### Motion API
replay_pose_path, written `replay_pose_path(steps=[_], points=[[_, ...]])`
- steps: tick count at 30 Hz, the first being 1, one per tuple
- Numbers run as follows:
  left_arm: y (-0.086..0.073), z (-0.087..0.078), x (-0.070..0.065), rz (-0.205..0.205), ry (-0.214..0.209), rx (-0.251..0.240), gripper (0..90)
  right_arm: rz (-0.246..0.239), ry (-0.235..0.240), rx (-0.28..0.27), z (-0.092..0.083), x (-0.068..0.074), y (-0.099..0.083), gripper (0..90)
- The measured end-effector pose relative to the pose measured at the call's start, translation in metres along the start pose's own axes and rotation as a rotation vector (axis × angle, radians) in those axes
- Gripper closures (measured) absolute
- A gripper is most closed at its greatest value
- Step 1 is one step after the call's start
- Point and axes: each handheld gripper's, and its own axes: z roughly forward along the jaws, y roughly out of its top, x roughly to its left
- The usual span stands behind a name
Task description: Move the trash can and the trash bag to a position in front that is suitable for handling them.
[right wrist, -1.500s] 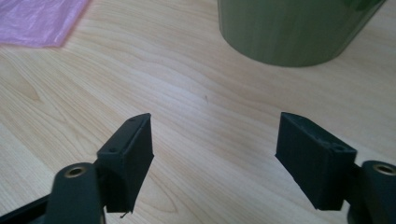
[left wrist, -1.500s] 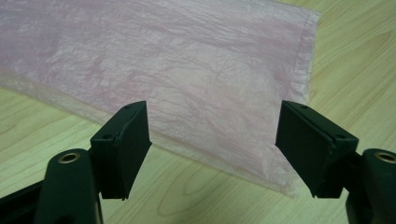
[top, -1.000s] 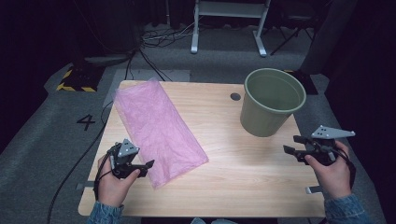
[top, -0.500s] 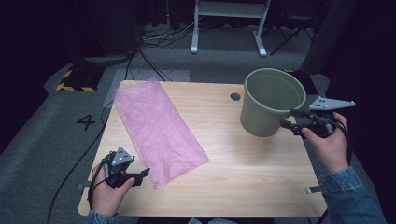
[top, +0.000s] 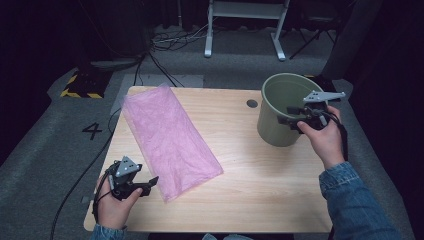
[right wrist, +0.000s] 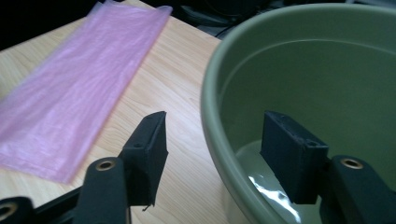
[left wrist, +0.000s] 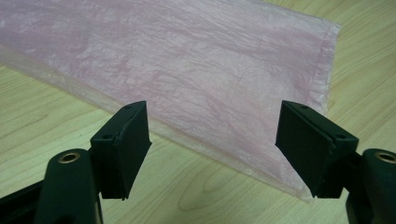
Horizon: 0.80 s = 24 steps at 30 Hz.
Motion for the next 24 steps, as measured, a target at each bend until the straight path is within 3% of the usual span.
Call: replay_pose_path(steps=[7, 14, 19, 24], points=[[0.000, -0.003, 0.001, -0.005, 0.003, -0.022, 26.8, -0.001, 0.040, 0.024, 0.019, 0.005, 0.007, 52.4], [-0.003, 0.000, 0.002, -0.008, 0.022, -0.009, 27.0, -0.032, 0.036, 0.030, 0.018, 0.016, 0.007, 48.6], [-0.004, 0.003, 0.004, -0.012, 0.024, 0.003, 27.2, -0.068, 0.085, 0.029, 0.011, 0.037, 0.002, 47.7], [-0.003, 0.004, 0.003, -0.002, 0.051, 0.008, 27.3, -0.117, 0.074, 0.020, 0.005, 0.053, -0.001, 45.5]])
